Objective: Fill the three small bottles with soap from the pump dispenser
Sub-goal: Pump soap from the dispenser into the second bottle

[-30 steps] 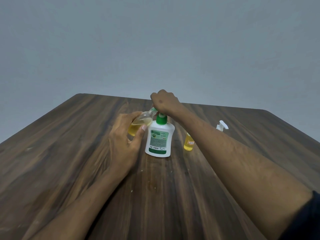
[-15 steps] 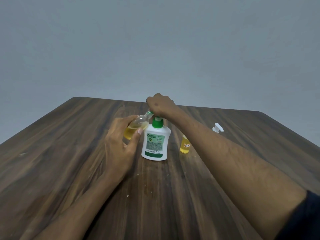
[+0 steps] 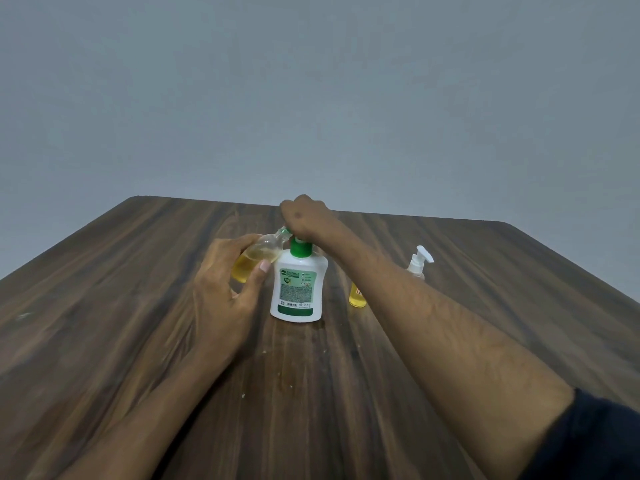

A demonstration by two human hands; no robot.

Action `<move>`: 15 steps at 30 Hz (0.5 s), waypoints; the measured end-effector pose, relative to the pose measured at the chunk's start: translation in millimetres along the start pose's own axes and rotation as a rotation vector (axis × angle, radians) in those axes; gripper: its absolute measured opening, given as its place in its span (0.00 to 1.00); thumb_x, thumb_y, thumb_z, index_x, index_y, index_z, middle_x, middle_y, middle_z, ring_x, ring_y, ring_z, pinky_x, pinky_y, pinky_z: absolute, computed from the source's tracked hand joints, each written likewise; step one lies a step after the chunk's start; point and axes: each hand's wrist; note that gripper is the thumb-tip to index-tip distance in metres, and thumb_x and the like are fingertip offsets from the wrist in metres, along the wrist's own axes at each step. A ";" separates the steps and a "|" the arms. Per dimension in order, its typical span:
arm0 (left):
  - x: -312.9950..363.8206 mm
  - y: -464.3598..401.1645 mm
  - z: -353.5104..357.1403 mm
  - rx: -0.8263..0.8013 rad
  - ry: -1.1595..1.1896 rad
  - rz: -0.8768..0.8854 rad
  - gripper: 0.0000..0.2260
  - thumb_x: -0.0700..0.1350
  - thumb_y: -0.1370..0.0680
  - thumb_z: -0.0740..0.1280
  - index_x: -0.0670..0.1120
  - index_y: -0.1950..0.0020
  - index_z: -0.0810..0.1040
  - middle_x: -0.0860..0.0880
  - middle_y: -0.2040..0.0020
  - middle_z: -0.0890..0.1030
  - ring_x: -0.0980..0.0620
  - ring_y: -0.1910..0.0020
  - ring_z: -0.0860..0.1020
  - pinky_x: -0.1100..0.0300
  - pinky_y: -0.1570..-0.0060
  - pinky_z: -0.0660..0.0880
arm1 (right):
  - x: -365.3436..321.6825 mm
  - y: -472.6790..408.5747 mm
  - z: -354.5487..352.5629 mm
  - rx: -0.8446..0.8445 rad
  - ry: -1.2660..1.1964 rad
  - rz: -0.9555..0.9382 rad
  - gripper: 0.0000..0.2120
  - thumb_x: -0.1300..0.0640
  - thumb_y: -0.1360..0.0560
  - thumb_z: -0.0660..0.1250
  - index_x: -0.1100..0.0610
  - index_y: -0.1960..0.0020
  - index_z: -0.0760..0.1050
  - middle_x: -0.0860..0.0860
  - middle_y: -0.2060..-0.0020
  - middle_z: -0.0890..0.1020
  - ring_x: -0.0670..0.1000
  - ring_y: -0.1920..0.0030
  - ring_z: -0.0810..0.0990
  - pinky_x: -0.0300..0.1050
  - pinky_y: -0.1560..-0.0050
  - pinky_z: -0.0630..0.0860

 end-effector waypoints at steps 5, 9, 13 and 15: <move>2.8 -0.3 0.5 0.010 0.000 0.005 0.13 0.47 0.18 0.70 0.47 0.34 0.82 0.53 0.44 0.81 0.62 0.47 0.78 0.73 0.55 0.71 | -4.8 -6.7 -1.6 0.042 0.023 -0.017 0.12 0.51 0.21 0.53 0.55 0.60 0.66 0.53 0.60 0.74 0.57 0.52 0.75 0.53 0.44 0.73; 1.1 -0.1 0.2 -0.007 -0.010 0.000 0.13 0.47 0.18 0.70 0.46 0.34 0.82 0.51 0.43 0.82 0.62 0.46 0.78 0.73 0.53 0.71 | 0.7 -6.6 4.0 0.021 0.023 0.012 0.12 0.51 0.21 0.53 0.54 0.60 0.65 0.53 0.59 0.74 0.58 0.51 0.75 0.55 0.41 0.73; 5.6 -0.1 -0.4 0.005 0.006 0.005 0.13 0.47 0.18 0.70 0.47 0.34 0.82 0.53 0.44 0.81 0.63 0.47 0.78 0.74 0.53 0.70 | -5.6 -8.8 -0.4 0.035 0.060 -0.005 0.12 0.51 0.21 0.52 0.54 0.60 0.66 0.52 0.61 0.74 0.56 0.56 0.74 0.53 0.46 0.73; 6.9 -0.2 -0.7 0.009 0.011 0.007 0.13 0.46 0.18 0.70 0.48 0.34 0.82 0.53 0.45 0.81 0.63 0.47 0.78 0.74 0.55 0.70 | -5.8 -7.4 -2.6 0.049 0.042 -0.012 0.12 0.51 0.20 0.52 0.55 0.59 0.67 0.53 0.60 0.73 0.56 0.55 0.74 0.52 0.48 0.72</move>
Point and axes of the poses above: each hand's wrist, its own y-axis away from the middle knuckle, its own z-axis out of the palm, x = y × z
